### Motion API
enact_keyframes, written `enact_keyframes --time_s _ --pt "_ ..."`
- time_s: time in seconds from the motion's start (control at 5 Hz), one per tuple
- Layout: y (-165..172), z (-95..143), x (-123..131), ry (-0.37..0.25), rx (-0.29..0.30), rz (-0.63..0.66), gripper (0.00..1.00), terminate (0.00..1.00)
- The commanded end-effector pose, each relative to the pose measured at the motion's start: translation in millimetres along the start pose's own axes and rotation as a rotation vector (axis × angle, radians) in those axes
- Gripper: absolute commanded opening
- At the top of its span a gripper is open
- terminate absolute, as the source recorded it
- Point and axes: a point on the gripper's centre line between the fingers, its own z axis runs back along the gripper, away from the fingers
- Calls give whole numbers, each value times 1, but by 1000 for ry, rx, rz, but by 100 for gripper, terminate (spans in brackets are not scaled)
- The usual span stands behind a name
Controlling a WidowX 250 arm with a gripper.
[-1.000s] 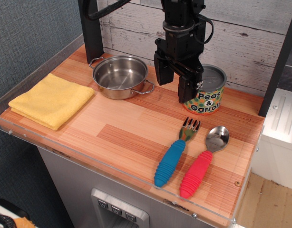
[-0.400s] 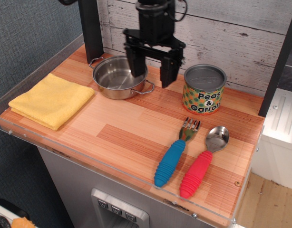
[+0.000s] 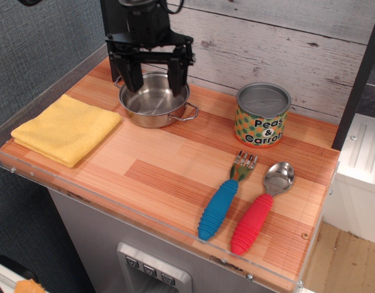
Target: PICK UP THE PLASTIC BOX AND ANOTHER SIDE OF THE TABLE
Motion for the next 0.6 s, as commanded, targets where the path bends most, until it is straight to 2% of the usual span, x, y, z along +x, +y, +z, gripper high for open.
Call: enact_keyframes --time_s 0.0,0.2,0.4 --pt "38 35 5 -107 42 140 100 0" --pt "38 35 5 -107 42 140 100 0" --pt "38 35 5 -107 42 140 100 100"
